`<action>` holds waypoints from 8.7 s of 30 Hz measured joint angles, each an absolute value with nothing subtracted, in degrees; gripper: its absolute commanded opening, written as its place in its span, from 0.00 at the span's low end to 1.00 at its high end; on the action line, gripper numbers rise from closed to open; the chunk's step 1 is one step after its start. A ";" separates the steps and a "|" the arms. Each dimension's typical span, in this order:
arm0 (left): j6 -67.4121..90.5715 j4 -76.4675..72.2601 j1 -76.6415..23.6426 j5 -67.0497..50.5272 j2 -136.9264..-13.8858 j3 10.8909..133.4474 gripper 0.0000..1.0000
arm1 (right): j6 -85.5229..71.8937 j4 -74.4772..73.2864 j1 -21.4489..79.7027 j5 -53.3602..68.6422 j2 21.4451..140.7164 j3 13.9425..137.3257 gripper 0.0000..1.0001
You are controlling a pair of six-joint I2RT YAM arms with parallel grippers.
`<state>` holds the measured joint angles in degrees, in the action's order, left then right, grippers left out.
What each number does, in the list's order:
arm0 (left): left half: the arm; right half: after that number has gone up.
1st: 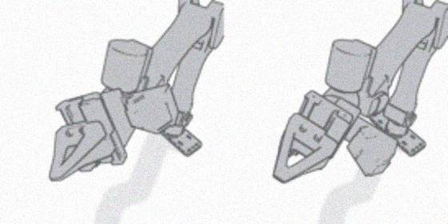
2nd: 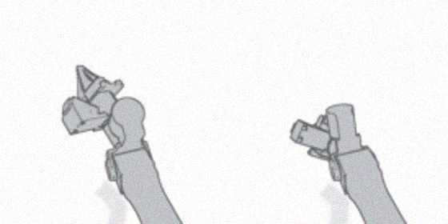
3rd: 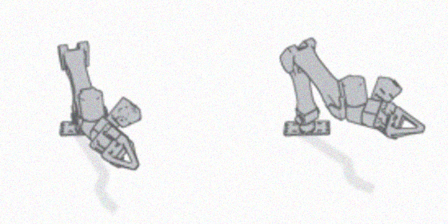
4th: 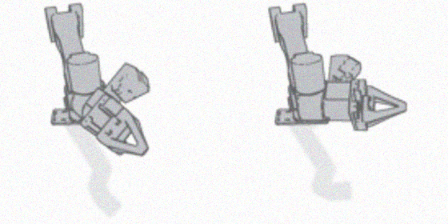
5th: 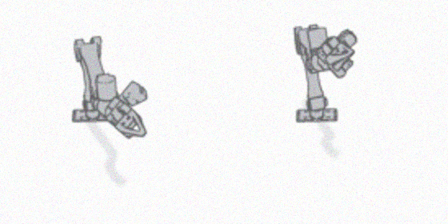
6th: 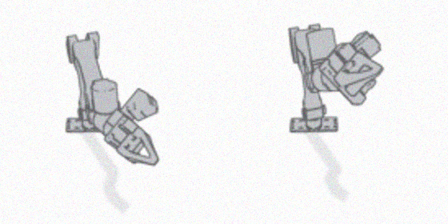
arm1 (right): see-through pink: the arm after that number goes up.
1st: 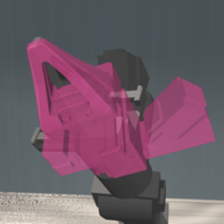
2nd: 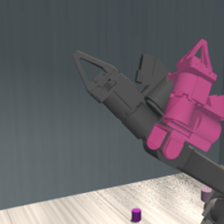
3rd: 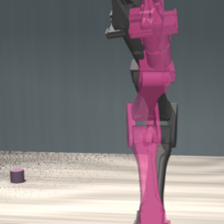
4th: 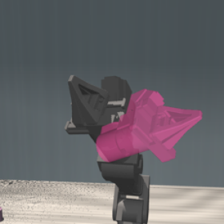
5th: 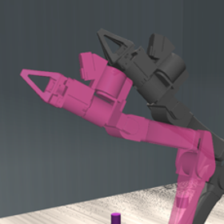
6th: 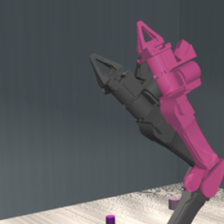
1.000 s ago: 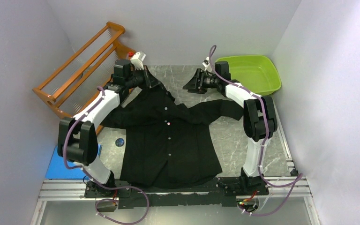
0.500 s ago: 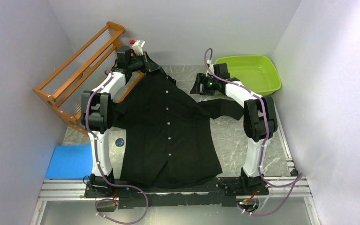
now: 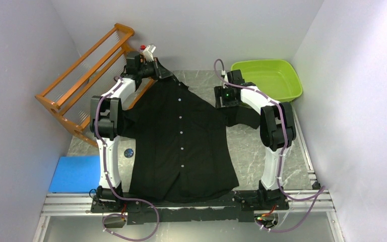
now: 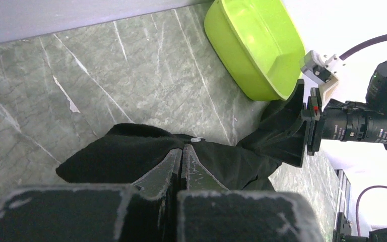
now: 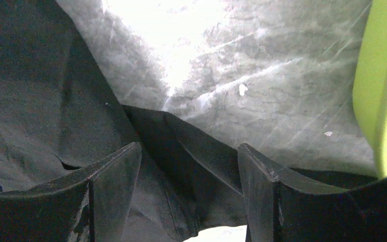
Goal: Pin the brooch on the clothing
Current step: Flatten out the clothes at the center of the board, then pick up the brooch from the center of the board, then adjust the brooch.
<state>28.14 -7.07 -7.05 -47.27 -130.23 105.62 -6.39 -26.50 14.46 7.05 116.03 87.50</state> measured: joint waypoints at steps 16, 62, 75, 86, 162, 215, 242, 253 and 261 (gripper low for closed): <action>28.12 -7.09 -7.05 -48.18 -130.23 105.16 0.03 | -2.09 -30.06 14.98 4.64 116.79 87.46 0.00; 28.73 -2.42 -10.81 -35.16 -100.20 82.70 0.95 | -11.92 -24.73 14.33 -1.26 91.74 80.03 0.93; 32.49 18.04 -16.23 -14.94 -70.32 51.92 0.95 | -18.22 -18.06 14.59 18.04 89.60 56.47 0.93; 46.26 36.10 -11.16 -2.70 -65.82 42.87 0.92 | -20.67 -11.90 16.53 24.88 88.84 52.62 0.93; 56.21 43.79 -0.56 6.52 -85.80 45.63 0.40 | -20.38 -10.68 19.66 26.15 86.61 50.72 0.93; 17.78 10.33 -45.10 -6.26 -86.67 51.66 0.03 | -38.41 11.70 22.52 49.23 93.34 44.77 0.75; 21.54 9.39 -47.22 0.89 -83.77 50.30 0.96 | -31.79 9.10 24.93 47.00 93.62 44.47 0.00; 43.16 7.09 -35.44 -8.93 -72.14 39.66 0.96 | -12.91 6.81 34.13 21.82 71.20 41.19 0.00; 54.41 11.00 -28.49 -17.89 -68.90 39.86 0.94 | 6.28 21.50 40.32 19.86 60.58 28.95 0.00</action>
<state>54.41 11.00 -28.49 -17.89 -68.90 39.86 6.28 21.50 40.32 19.86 60.58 28.95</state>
